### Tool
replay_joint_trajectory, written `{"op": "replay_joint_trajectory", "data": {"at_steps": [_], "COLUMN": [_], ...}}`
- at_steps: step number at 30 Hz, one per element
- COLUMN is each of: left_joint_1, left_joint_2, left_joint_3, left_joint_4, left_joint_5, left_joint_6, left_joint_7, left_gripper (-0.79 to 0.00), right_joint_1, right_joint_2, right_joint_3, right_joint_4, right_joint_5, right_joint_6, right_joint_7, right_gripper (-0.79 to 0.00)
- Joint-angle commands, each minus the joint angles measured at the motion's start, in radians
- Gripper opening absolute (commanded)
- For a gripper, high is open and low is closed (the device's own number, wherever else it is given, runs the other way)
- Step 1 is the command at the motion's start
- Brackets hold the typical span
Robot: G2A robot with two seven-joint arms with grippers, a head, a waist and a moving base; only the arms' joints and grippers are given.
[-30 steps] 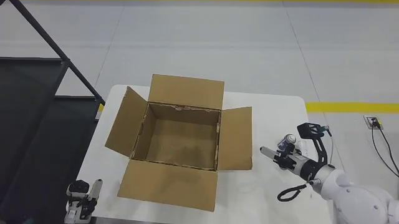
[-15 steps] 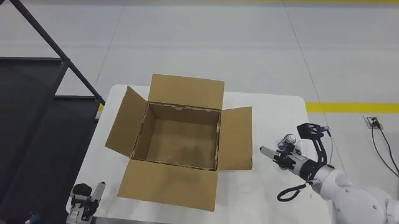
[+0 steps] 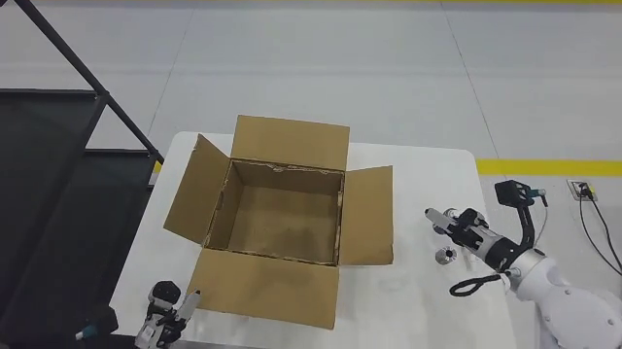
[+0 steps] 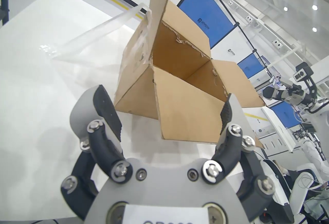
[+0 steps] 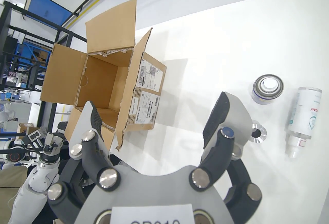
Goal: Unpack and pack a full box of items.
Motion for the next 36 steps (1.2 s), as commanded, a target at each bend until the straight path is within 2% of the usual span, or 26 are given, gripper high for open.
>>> {"op": "replay_joint_trajectory", "data": {"at_steps": [1, 11, 18, 20, 25, 29, 33, 36], "left_joint_1": [0.006, 0.010, 0.014, 0.017, 0.022, 0.014, 0.004, 0.004], "left_joint_2": [0.001, 0.006, 0.006, 0.006, 0.005, 0.007, 0.007, 0.007], "left_joint_3": [0.007, 0.030, 0.036, 0.037, 0.025, -0.005, -0.022, -0.022], "left_joint_4": [-0.008, -0.010, -0.014, -0.018, -0.010, 0.003, 0.005, 0.005], "left_joint_5": [0.031, 0.095, 0.119, 0.122, 0.054, -0.058, -0.097, -0.097], "left_joint_6": [-0.026, -0.105, -0.109, -0.104, -0.091, -0.075, -0.029, -0.029], "left_joint_7": [-0.006, -0.028, -0.014, -0.006, 0.013, -0.007, -0.013, -0.013], "left_gripper": [0.000, 0.000, 0.000, 0.000, 0.000, 0.000, 0.000, 0.000], "right_joint_1": [-0.011, -0.023, -0.023, -0.033, -0.023, -0.014, -0.012, -0.012], "right_joint_2": [0.003, 0.017, 0.017, 0.019, 0.031, 0.045, 0.046, 0.046], "right_joint_3": [0.006, -0.001, -0.001, 0.000, 0.006, 0.016, 0.018, 0.018], "right_joint_4": [-0.005, -0.001, -0.001, 0.012, 0.053, 0.104, 0.110, 0.110], "right_joint_5": [-0.021, -0.050, -0.050, -0.084, -0.226, -0.337, -0.345, -0.345], "right_joint_6": [0.025, 0.067, 0.067, 0.078, 0.144, 0.141, 0.148, 0.148], "right_joint_7": [-0.035, -0.049, -0.049, -0.083, -0.118, -0.068, -0.062, -0.062], "right_gripper": [0.000, 0.000, 0.000, 0.000, 0.000, 0.000, 0.000, 0.000]}}
